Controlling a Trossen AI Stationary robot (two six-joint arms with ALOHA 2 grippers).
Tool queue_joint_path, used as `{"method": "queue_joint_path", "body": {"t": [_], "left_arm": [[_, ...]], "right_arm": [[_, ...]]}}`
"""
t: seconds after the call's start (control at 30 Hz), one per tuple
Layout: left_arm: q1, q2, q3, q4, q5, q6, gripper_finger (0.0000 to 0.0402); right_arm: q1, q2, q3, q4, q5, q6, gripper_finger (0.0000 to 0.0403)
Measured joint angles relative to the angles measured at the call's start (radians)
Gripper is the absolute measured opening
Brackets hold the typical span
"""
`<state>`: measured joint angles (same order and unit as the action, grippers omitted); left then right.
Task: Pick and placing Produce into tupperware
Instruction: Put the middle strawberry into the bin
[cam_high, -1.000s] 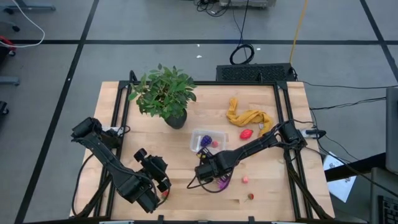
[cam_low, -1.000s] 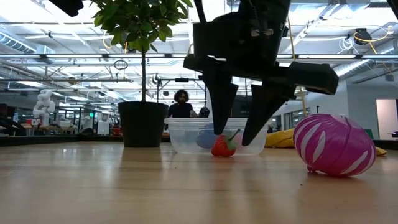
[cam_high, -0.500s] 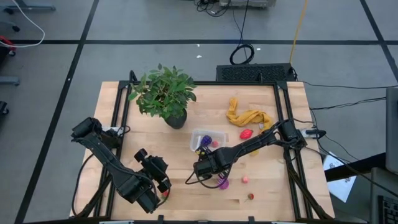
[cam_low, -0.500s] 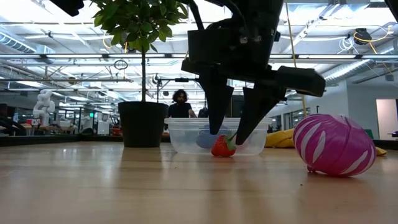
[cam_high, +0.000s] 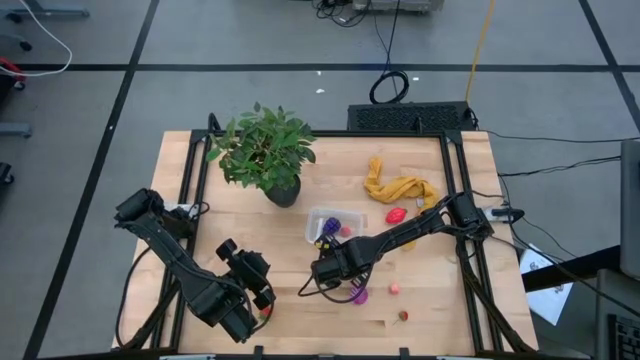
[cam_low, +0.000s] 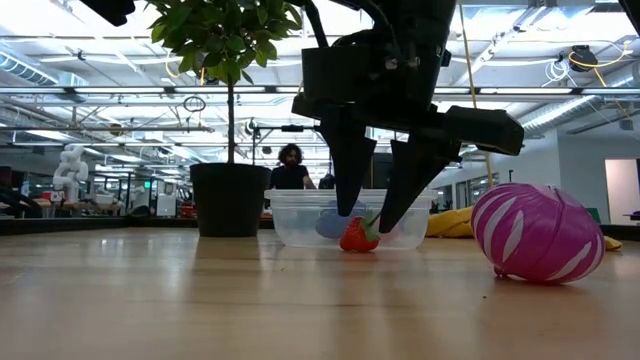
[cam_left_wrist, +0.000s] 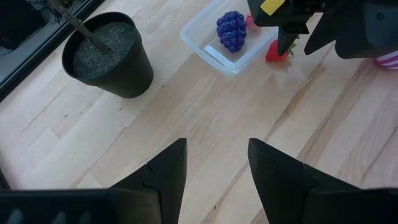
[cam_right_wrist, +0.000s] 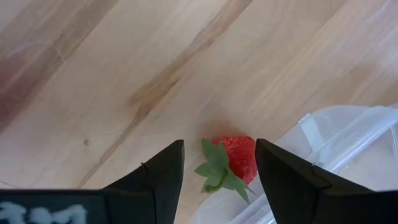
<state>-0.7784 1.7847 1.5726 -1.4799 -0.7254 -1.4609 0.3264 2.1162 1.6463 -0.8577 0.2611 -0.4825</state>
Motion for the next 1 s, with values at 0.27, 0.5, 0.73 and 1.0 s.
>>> {"method": "queue_joint_path", "body": {"t": [0.27,0.5,0.73,1.0], "left_arm": [[0.0,0.0,0.0,0.027,0.0,0.025,0.0177],[0.0,0.0,0.0,0.046,0.0,0.052,0.0177],[0.0,0.0,0.0,0.046,-0.001,0.052,0.0177],[0.0,0.0,0.0,0.046,-0.001,0.052,0.0177]], "right_arm": [[-0.001,0.0,-0.012,0.01,0.0,0.019,0.0189],[0.002,0.001,-0.03,0.016,-0.001,0.026,0.0189],[0.002,0.001,-0.03,0.016,-0.001,0.033,0.0186],[0.002,0.001,-0.03,0.015,-0.001,0.033,0.0162]]}}
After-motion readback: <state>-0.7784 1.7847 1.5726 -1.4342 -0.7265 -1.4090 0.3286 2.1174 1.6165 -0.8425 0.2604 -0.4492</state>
